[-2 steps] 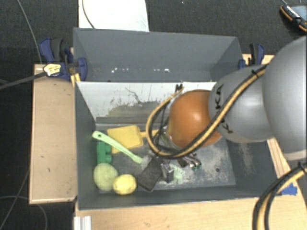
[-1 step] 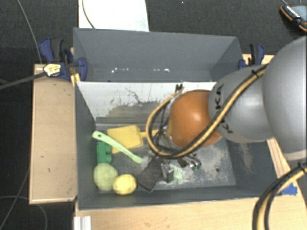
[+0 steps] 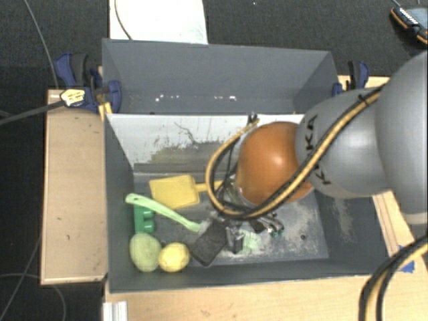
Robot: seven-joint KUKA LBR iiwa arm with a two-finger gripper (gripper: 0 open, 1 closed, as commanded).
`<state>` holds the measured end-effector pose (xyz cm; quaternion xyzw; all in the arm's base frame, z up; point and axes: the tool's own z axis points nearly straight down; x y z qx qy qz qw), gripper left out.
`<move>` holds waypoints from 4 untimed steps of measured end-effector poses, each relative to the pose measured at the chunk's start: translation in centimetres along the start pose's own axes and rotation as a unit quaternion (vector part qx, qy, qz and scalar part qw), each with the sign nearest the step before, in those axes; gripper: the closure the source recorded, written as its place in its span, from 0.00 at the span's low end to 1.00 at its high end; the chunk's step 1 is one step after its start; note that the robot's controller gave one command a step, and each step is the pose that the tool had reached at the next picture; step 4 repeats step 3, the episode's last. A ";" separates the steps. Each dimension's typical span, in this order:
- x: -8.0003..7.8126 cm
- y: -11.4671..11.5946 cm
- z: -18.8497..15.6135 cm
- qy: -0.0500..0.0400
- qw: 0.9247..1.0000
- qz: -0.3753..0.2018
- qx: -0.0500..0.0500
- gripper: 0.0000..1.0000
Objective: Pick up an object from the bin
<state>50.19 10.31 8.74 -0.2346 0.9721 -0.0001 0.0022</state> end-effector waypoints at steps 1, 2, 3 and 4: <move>0.0 0.0 -3.8 0.000 1.000 0.000 0.000 1.00; -0.2 0.0 -7.1 -0.003 1.000 0.000 0.000 1.00; -0.2 0.0 -9.0 -0.003 1.000 0.002 0.000 1.00; -0.2 0.0 -9.0 -0.003 1.000 0.002 0.000 1.00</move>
Offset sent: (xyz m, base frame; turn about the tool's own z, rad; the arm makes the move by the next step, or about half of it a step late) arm -0.0004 0.0002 0.0467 -0.0015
